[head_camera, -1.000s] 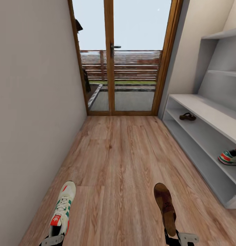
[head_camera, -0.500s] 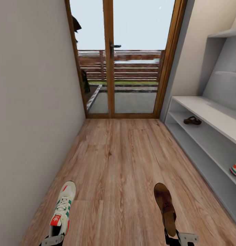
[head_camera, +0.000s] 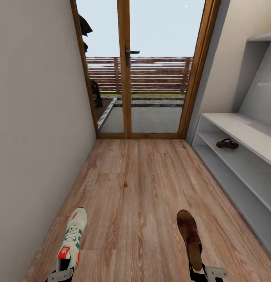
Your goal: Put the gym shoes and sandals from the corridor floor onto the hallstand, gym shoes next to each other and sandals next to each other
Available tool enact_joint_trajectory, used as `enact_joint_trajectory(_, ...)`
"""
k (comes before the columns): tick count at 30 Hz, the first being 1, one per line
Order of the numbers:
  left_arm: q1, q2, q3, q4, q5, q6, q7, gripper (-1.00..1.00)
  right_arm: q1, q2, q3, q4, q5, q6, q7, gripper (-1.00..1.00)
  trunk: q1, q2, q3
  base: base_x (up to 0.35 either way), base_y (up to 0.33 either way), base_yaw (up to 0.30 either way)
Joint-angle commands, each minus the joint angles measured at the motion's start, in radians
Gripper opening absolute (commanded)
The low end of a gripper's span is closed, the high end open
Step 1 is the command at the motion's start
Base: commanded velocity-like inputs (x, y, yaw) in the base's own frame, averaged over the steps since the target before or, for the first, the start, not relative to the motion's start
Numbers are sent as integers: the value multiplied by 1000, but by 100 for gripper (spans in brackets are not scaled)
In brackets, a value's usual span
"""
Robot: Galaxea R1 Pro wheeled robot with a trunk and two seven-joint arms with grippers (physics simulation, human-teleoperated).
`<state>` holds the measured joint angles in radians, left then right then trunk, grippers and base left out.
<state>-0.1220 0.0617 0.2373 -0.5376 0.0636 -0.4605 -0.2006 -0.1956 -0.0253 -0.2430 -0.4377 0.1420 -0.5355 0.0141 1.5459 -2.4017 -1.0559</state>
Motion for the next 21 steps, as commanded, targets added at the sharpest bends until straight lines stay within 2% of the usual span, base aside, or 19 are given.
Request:
enact_joint_trajectory(1, -1, 0, 4, 1, 7, -1, -10, -100, -1, 1, -7, 1, 7, -3, 3, -100, 0, 0, -1, 340, 0, 0)
enact_joint_trajectory(21, -1, 0, 4, 1, 7, -1, -10, -100, -1, 1, -7, 0, 7, -3, 1, -100, 0, 0, -1, 339, 0, 0)
